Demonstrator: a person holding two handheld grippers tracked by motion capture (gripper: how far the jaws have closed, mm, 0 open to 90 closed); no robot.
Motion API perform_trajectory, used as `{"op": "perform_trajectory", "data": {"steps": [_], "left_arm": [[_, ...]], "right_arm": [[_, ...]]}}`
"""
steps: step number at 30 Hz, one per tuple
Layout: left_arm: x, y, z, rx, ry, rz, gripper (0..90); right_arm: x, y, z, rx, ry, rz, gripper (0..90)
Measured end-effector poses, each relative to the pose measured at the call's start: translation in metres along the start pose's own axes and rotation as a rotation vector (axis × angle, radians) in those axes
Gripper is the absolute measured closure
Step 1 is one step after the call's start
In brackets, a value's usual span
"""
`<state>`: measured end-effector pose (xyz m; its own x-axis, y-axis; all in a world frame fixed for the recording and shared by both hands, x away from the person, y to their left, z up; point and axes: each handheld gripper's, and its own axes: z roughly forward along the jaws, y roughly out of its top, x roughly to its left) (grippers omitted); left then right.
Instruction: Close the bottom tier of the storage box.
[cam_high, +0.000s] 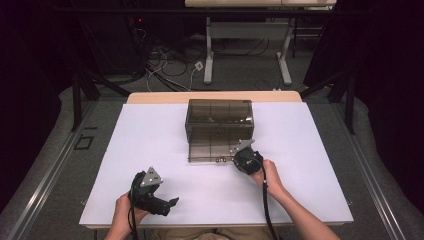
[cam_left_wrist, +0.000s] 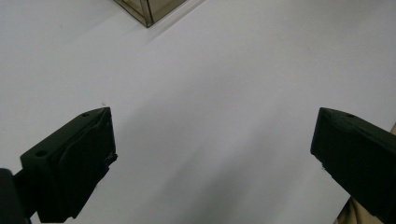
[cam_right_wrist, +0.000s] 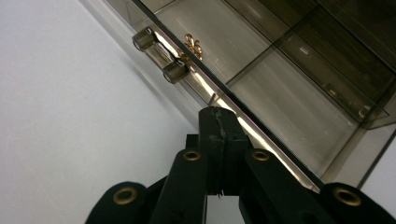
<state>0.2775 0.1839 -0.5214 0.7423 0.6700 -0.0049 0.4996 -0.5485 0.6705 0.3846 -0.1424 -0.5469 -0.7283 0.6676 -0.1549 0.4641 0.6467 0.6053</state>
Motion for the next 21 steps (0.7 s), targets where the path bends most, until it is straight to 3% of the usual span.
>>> {"op": "perform_trajectory", "data": {"steps": [9,13,15,16,21], "left_arm": [[0.001,0.0,-0.001,0.0,0.0,-0.003,0.0],[0.0,0.0,-0.001,-0.009,0.003,-0.002,0.0],[0.0,0.0,-0.001,-0.002,0.006,-0.001,0.0],[0.0,0.0,-0.001,-0.003,0.002,-0.008,0.0],[0.001,0.0,0.0,-0.005,0.004,0.001,0.0]], "right_arm": [[0.001,0.006,0.002,-0.018,-0.021,0.032,90.0],[-0.003,0.007,0.002,-0.031,-0.041,0.018,90.0],[-0.003,0.007,0.004,-0.057,-0.054,0.031,90.0],[-0.003,0.008,0.003,-0.034,-0.052,0.036,90.0],[-0.007,0.012,0.006,-0.06,-0.073,0.06,90.0]]}}
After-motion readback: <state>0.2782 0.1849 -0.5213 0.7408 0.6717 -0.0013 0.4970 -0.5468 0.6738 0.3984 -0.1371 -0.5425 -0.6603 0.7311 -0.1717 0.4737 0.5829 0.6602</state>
